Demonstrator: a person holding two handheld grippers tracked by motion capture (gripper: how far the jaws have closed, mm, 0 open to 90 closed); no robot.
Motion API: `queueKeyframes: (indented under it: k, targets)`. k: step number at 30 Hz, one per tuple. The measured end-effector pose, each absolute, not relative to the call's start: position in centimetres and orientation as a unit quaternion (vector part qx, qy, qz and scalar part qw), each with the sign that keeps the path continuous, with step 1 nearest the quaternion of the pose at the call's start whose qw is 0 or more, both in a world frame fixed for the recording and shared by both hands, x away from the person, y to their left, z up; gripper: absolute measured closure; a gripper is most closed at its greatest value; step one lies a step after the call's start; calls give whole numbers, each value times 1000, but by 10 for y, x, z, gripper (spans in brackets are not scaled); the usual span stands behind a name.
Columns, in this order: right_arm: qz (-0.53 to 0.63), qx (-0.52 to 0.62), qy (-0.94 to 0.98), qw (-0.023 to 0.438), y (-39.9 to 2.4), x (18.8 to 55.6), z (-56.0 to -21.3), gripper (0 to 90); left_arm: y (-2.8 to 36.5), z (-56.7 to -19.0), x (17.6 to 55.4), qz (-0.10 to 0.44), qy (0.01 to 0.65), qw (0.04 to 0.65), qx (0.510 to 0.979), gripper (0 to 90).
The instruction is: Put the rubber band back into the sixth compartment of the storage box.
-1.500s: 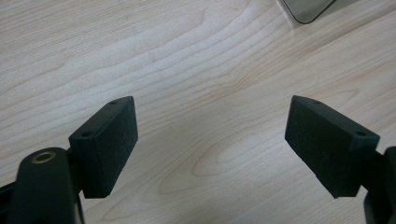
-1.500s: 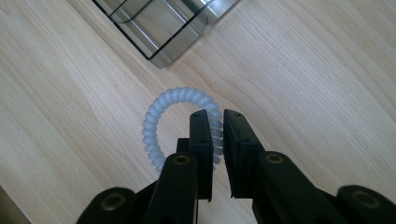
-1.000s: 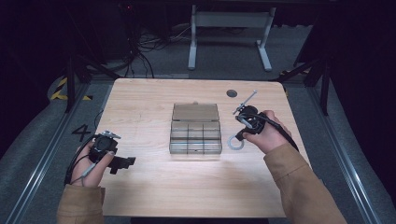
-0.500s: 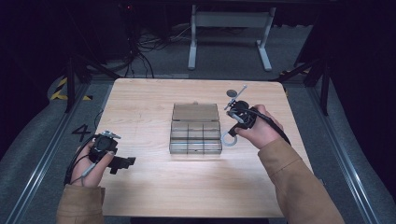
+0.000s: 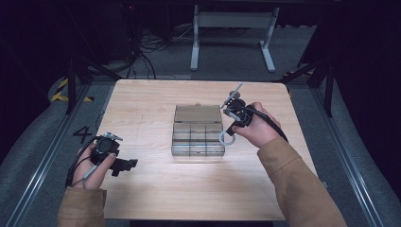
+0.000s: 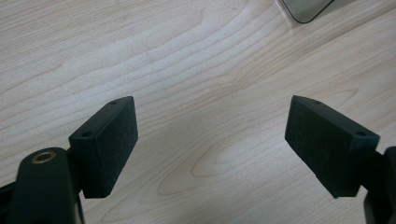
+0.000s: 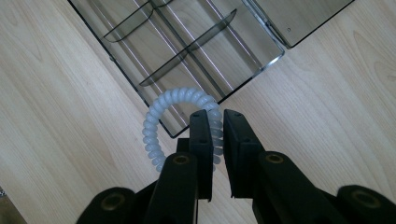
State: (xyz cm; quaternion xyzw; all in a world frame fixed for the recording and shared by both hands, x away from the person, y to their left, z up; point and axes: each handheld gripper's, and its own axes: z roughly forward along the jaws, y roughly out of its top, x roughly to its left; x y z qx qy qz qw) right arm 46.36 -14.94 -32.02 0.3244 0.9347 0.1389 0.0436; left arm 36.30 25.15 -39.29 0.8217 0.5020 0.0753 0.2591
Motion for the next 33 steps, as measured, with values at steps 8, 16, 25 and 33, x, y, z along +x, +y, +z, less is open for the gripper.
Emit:
queueKeyframes:
  k: [8,16,25,33]
  targets:
    - [148,312,937,51,-141,469,-318,829,252,-393,363,76,502,258,822,178]
    - [139,301,942,47,-129,476,-325,829,253,-393,361,75,504,259,820,179]
    - [137,293,945,45,-116,480,-334,828,252,-393,361,73,498,257,825,177]
    - [144,281,947,54,-107,484,-345,828,251,-393,363,72,499,257,825,176]
